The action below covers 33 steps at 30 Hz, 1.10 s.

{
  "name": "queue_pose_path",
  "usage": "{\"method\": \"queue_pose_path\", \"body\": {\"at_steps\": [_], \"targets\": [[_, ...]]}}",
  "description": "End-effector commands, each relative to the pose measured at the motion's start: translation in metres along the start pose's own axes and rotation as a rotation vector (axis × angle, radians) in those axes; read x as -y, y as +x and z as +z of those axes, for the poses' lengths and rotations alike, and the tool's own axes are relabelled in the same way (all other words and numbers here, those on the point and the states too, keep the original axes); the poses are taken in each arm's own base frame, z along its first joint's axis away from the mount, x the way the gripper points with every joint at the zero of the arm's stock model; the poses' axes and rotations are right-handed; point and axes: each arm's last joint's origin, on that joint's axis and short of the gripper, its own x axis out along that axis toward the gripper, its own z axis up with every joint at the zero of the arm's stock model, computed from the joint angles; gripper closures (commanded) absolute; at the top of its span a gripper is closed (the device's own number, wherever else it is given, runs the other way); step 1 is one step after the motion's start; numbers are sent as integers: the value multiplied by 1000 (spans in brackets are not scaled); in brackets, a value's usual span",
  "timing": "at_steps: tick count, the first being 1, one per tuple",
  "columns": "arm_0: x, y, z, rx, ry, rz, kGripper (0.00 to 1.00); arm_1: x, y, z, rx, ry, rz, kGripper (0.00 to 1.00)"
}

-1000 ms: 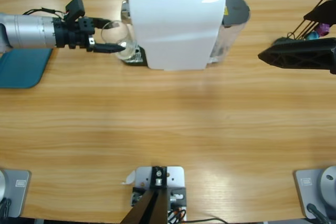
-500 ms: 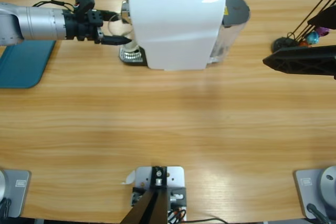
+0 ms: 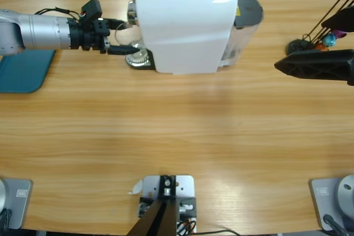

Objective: Pour coffee

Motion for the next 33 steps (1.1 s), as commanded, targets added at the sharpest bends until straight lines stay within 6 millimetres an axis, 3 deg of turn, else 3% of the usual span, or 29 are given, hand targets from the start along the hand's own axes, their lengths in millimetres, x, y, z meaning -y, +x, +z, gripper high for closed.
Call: {"method": "queue_pose_path", "body": {"at_steps": [1,5,15,19,27,28,29,31,33], "targets": [[10,3,-13,-53,-32,-7,117,-2,9,-6,-26,-13,3,0],[10,3,-14,-60,-39,8,2,-2,11,-10,-39,-16,4,0],[15,-7,-16,-52,-37,22,0,-3,11,-7,-35,-14,6,0],[18,-29,-11,-44,-36,72,0,-3,10,-6,-31,-13,4,0],[49,-74,12,2,-4,118,4,1,-1,4,23,-32,-30,0],[56,-82,16,9,-32,124,3,3,-6,12,39,-31,-78,24],[63,-91,19,11,-65,138,0,3,-8,20,47,-31,-121,112],[77,-107,23,-28,-145,220,0,8,-5,39,63,2,-166,356],[83,-115,24,-88,-198,287,0,18,8,59,74,60,-193,409]]}}
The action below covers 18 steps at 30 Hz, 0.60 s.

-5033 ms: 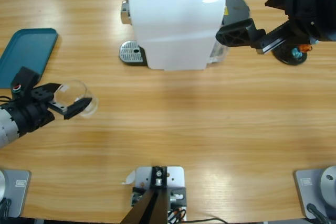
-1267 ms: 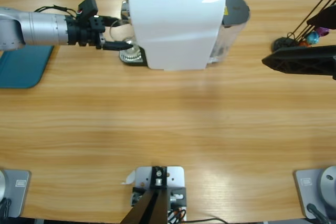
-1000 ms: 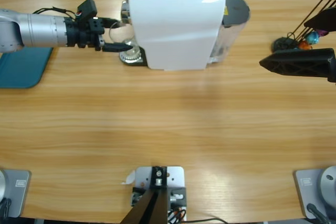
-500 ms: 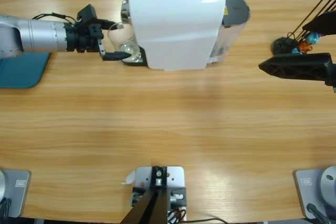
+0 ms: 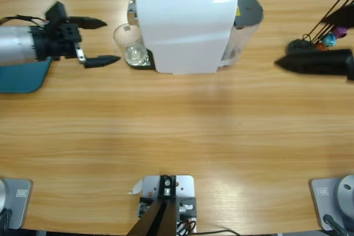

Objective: Pour coffee

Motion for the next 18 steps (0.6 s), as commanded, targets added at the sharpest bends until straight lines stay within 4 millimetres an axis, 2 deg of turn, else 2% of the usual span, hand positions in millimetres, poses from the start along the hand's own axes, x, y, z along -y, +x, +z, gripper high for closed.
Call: {"method": "queue_pose_path", "body": {"at_steps": [1,2,3,4,5,8,11,15,18], "targets": [[36,-52,11,-132,-183,188,0,23,24,61,27,107,-159,411],[36,-54,13,-151,-193,198,0,32,31,71,22,136,-165,497],[36,-56,15,-162,-205,211,0,41,39,81,14,151,-160,637],[38,-59,15,-167,-223,219,0,51,50,93,8,173,-113,866],[41,-61,14,-168,-239,216,0,54,59,103,14,180,-81,992],[60,-63,10,-170,-227,152,0,53,85,132,6,199,-80,1000],[64,-61,10,-174,-232,138,0,50,103,153,-15,204,-54,1000],[59,-57,9,-189,-242,163,0,51,104,167,-49,205,-50,1000],[55,-56,10,-188,-245,179,0,64,100,164,-90,230,-42,1000]]}}
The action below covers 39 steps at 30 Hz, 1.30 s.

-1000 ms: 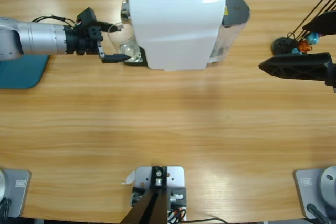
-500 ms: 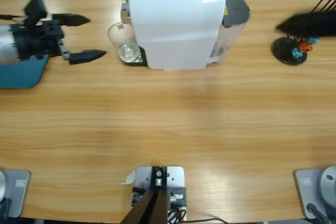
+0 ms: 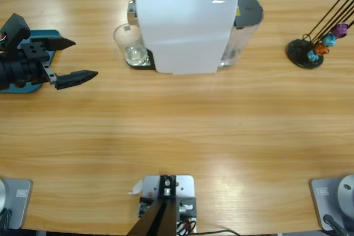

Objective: Pour coffee

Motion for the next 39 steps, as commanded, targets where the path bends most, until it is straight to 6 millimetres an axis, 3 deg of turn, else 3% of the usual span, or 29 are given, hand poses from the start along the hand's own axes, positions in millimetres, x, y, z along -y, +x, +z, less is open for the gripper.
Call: {"method": "queue_pose_path", "body": {"at_steps": [1,7,12,17,24,39], "targets": [[-1,1,-7,-38,-24,28,0,13,31,7,-149,27,-3,1000],[-2,2,-6,-38,-25,30,0,25,42,4,-206,82,60,1000],[-3,5,-6,-39,-25,26,0,36,75,5,-270,129,121,1000],[-3,3,-5,-32,-21,30,0,35,94,3,-326,141,150,1000],[-3,5,-6,-40,-29,28,0,24,101,1,-367,97,152,1000],[-5,4,-8,-45,-55,39,0,26,113,-1,-393,98,143,1000]]}}
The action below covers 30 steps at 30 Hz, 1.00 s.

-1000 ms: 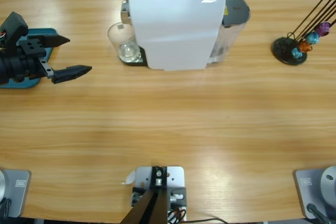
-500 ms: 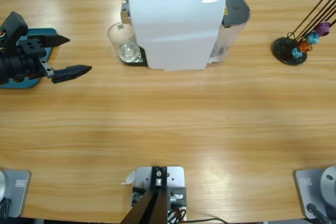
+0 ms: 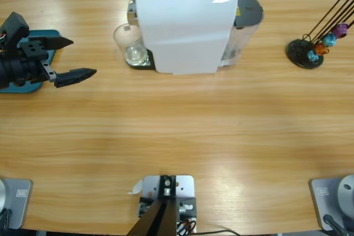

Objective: Pour coffee

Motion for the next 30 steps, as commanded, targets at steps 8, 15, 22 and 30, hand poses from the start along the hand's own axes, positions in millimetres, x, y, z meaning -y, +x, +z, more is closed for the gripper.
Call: {"method": "queue_pose_path", "body": {"at_steps": [8,15,22,30], "targets": [[-3,5,-8,-43,-44,15,0,4,45,4,-103,1,-14,1000],[-4,7,-8,-49,-45,12,0,5,50,4,-111,-3,-19,1000],[-4,8,-8,-52,-46,12,0,8,62,4,-136,-10,-20,1000],[-4,9,-9,-56,-47,10,0,10,71,0,-155,-12,-25,1000]]}}
